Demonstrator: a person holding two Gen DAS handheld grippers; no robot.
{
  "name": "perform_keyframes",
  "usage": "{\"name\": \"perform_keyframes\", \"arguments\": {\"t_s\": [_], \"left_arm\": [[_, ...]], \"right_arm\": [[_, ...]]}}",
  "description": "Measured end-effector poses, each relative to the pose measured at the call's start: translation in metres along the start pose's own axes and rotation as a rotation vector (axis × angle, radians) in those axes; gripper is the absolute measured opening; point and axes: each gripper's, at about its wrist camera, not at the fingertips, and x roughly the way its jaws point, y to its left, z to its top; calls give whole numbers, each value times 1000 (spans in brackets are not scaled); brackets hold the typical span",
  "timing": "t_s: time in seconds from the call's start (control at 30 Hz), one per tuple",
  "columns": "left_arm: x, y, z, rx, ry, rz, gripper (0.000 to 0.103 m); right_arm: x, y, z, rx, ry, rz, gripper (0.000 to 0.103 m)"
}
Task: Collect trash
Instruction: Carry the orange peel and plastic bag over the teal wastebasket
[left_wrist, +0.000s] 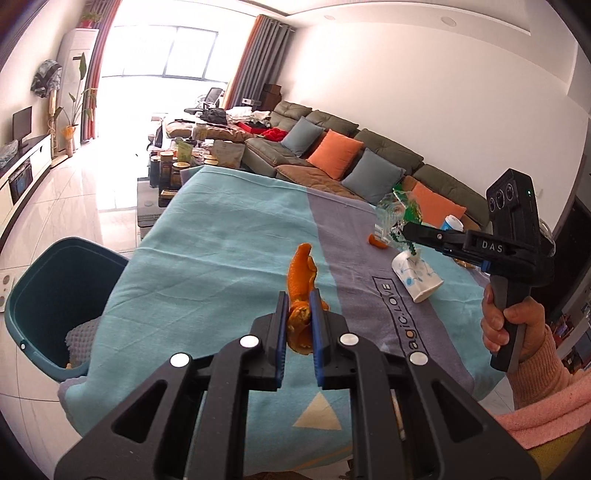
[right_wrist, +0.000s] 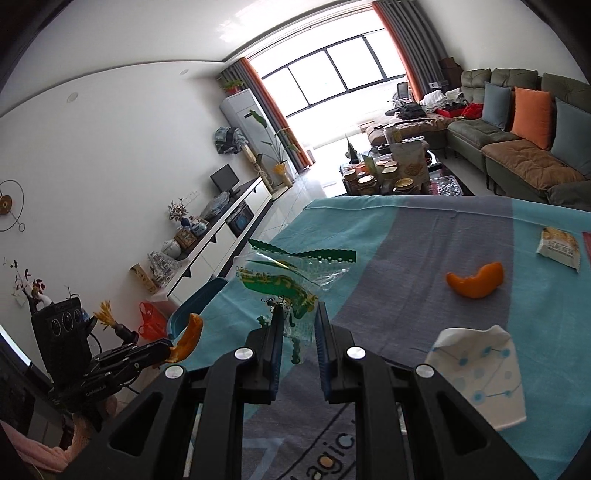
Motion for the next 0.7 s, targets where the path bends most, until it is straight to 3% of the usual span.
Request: {"name": "perform_keyframes", "arguments": {"t_s": [0.7], "left_arm": [[-60, 94, 2, -171, -106, 229, 12]], "right_arm": [[107, 120, 13, -206, 177, 186, 15]]}}
